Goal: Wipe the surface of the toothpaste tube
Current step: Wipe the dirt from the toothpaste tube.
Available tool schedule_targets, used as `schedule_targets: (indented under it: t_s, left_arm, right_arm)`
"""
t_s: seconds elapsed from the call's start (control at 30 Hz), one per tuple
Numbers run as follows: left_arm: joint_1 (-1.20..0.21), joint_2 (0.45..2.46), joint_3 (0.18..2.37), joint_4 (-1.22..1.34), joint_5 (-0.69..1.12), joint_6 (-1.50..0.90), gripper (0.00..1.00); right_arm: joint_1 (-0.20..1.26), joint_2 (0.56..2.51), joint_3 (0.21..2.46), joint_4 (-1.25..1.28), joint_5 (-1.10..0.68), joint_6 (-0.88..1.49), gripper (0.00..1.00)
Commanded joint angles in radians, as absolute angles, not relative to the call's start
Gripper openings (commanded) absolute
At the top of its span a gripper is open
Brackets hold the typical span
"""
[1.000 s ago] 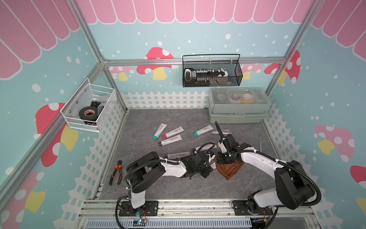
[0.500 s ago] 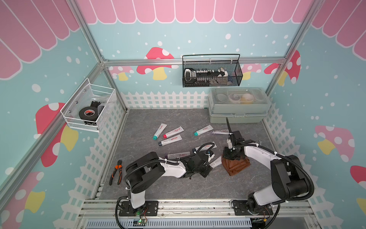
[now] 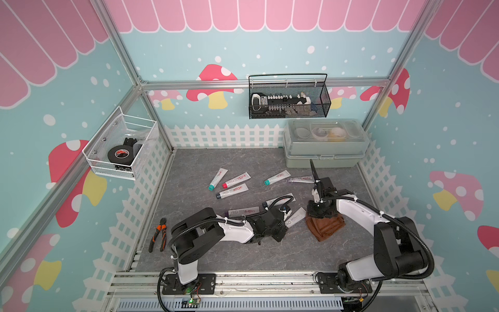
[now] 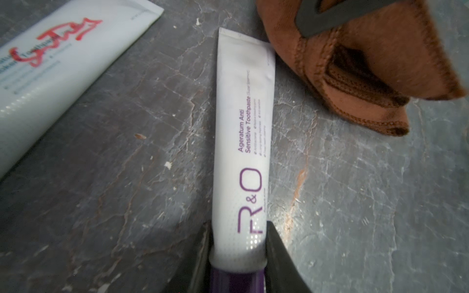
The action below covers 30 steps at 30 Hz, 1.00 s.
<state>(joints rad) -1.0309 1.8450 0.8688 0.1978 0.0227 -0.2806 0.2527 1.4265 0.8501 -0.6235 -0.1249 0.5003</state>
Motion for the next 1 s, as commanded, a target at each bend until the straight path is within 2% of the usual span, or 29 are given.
schedule_targets:
  t_s: [0.0,0.3,0.47,0.6,0.97]
  left_arm:
    - [-1.040,1.868,0.885,0.159,0.018,-0.283,0.29]
    - [-1.063,1.871,0.897,0.167,0.059,-0.294,0.29]
    - [-1.064,1.863,0.879,0.188,0.065,-0.304,0.29]
    - [-1.064,1.852,0.865,0.198,0.059,-0.308,0.29]
    - [-1.064,1.845,0.850,0.210,0.052,-0.310,0.29]
  right_arm:
    - [0.292,1.386,0.898,-0.714,-0.192,0.472,0.00]
    - [0.431,1.514,0.905,-0.635,-0.231,0.506,0.00]
    - [0.434,1.621,0.927,-0.645,-0.105,0.493,0.00]
    - [0.403,1.682,0.923,-0.638,-0.016,0.503,0.00]
    - [0.241,1.678,0.906,-0.604,-0.028,0.493,0.00]
